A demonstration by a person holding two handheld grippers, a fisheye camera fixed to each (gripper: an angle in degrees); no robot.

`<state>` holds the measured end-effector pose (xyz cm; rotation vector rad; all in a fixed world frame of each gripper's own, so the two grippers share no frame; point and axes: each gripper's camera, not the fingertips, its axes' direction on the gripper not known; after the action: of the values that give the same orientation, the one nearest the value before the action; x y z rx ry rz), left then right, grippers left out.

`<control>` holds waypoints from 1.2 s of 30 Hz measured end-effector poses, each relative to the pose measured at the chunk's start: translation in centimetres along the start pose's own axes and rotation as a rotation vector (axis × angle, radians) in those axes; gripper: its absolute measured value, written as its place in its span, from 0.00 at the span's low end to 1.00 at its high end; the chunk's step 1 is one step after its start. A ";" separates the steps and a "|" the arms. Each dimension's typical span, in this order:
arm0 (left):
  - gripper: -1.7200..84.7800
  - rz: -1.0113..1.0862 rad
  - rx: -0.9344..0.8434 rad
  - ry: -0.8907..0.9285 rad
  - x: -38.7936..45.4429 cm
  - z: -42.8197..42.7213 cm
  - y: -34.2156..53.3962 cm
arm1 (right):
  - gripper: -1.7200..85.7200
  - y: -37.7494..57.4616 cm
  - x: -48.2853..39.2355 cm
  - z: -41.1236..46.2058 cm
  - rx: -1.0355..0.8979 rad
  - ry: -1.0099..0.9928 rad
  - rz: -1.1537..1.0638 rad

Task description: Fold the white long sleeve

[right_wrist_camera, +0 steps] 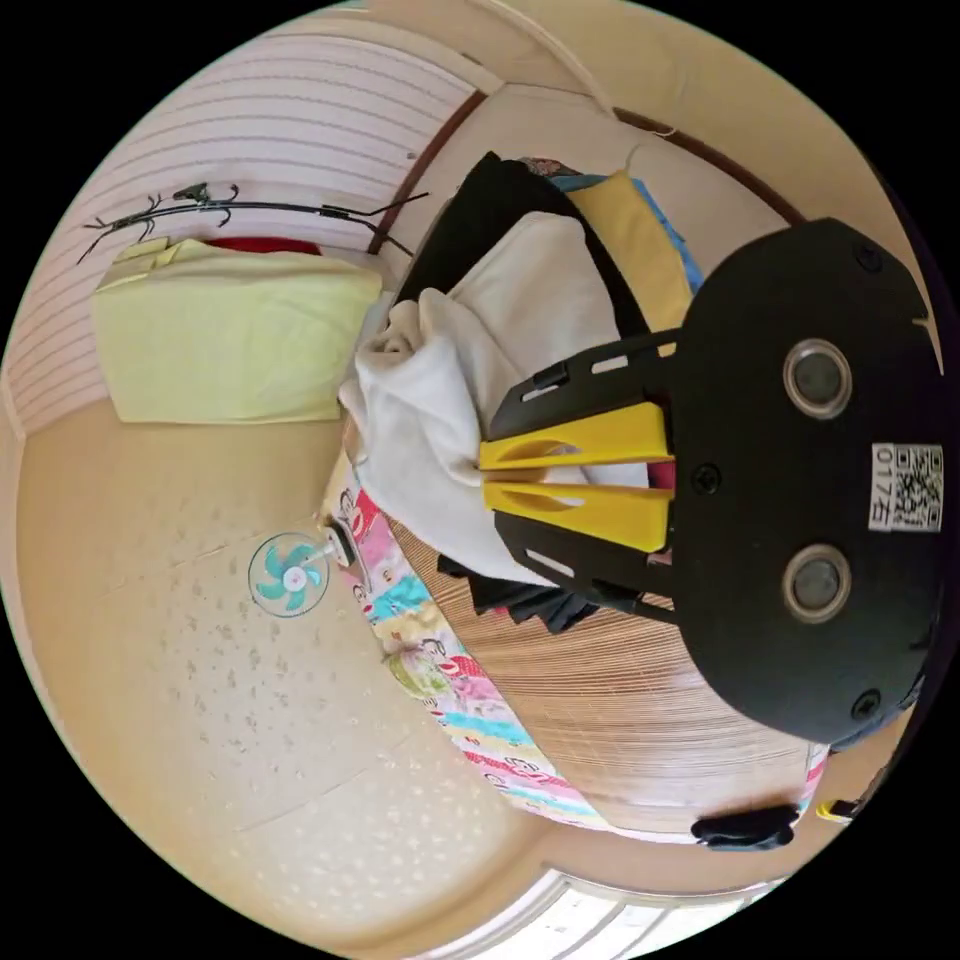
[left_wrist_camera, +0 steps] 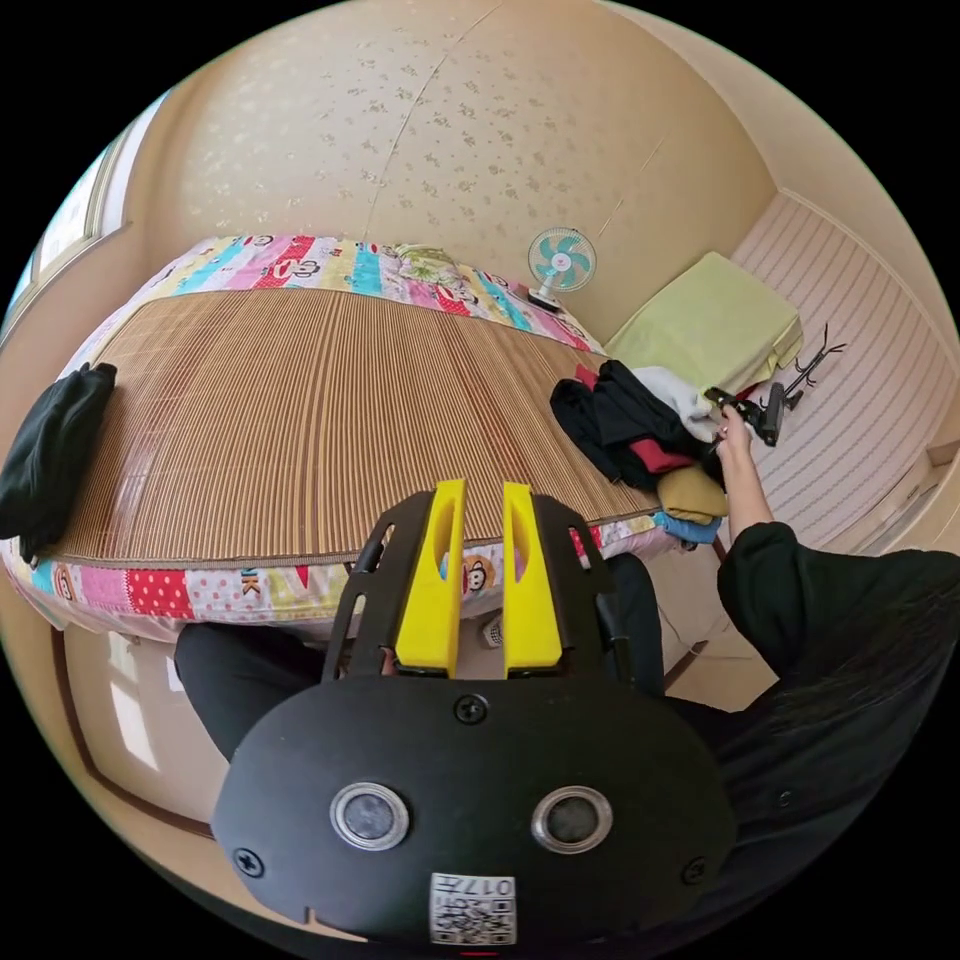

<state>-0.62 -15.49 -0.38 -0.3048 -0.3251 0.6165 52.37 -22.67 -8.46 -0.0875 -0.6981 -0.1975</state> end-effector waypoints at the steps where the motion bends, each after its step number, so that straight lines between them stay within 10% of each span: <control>1: 0.09 -0.008 -0.013 -0.011 0.0 0.2 -0.1 | 0.05 -0.2 -1.9 -1.0 0.040 -0.044 -0.050; 8: 0.09 -0.075 0.019 -0.055 -1.3 -0.8 -1.1 | 0.03 7.1 -23.9 -10.7 0.224 -0.540 -0.533; 14: 0.13 -0.179 0.033 -0.094 -4.5 -1.3 -1.0 | 0.03 21.6 -34.3 -9.7 -0.193 -1.175 -0.751; 23: 0.14 -0.265 0.032 -0.103 -10.4 -0.6 -2.1 | 0.03 22.3 -36.6 5.1 -0.319 -0.658 -0.548; 26: 0.15 -0.263 0.025 -0.063 -11.5 1.4 -4.2 | 0.04 24.3 -40.0 13.9 -0.658 -0.413 -0.683; 36: 0.14 -0.292 -0.151 -0.040 -17.2 11.7 -12.6 | 0.03 25.7 -33.7 -0.5 -0.417 -1.140 -0.825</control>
<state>-11.90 -33.53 11.33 -0.3815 -0.4466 0.3115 32.86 7.46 -30.92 -0.3210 -1.8047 -1.1407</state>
